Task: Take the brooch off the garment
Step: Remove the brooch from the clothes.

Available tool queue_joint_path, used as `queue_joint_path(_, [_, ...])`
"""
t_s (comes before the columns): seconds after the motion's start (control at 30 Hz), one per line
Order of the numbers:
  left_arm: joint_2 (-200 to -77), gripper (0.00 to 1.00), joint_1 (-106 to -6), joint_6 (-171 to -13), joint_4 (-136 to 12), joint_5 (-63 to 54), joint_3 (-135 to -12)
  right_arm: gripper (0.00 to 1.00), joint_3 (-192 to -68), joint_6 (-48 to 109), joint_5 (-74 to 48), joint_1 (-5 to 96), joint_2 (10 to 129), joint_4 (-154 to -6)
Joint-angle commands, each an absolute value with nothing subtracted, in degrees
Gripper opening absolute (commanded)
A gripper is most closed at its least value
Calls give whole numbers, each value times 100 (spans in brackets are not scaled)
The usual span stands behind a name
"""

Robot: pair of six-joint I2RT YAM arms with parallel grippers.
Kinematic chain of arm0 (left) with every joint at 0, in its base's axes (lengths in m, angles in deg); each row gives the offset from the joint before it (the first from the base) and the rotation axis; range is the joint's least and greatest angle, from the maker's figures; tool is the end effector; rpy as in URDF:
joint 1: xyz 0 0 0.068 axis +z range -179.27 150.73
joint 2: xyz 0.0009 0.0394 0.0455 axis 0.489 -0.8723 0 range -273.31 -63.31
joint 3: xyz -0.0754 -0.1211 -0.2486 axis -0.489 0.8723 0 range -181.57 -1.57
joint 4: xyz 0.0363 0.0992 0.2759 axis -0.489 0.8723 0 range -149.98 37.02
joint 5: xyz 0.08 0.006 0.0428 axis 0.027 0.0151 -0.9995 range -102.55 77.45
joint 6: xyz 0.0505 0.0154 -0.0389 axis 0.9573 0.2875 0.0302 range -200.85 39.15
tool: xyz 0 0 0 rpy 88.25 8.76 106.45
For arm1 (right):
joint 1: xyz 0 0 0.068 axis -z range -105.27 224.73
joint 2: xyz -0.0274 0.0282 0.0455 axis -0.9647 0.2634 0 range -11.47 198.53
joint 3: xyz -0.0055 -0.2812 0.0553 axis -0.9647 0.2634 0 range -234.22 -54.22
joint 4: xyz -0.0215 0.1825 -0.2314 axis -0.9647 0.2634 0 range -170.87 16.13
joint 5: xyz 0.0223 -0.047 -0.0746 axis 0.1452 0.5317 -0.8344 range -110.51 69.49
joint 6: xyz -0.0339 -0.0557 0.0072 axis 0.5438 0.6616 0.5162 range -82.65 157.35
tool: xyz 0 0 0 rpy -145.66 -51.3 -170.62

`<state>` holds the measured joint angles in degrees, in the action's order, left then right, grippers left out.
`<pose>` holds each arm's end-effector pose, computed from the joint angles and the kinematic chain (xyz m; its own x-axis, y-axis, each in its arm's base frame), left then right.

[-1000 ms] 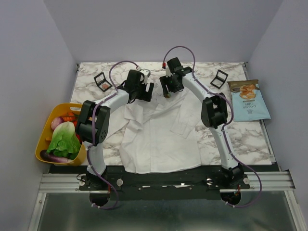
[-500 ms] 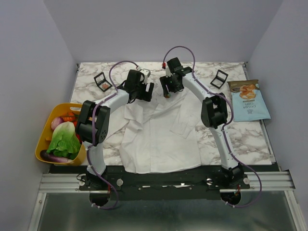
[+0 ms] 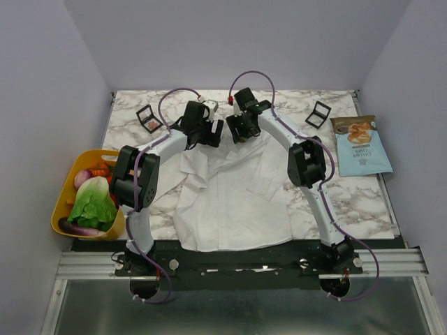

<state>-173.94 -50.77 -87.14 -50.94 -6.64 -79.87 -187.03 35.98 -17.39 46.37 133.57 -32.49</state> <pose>0.4463 -0.1814 0.1916 -0.6589 0.1424 -0.7386 0.3665 0.9183 -0.1499 0.5240 0.2860 0.1627 -0.7784 -0.3930 -0.4896 -0.4793 0.8756 0.0592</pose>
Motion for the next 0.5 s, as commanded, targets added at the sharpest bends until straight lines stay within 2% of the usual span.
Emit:
queue_joint_path(0.0, [-17238, 99, -5046, -8727, -5224, -587, -7918, 68, -18720, 3673, -1963, 4616, 13540, -3051])
queue_joint_path(0.17, [-17247, 99, -5028, -8753, -5259, -552, -7900, 65, -18694, 3673, -1928, 4607, 13549, -3016])
queue_joint_path(0.47, [-17221, 99, -5019, -8727, -5224, -535, -7952, 46, -18615, 3858, -1901, 4607, 13496, -3059])
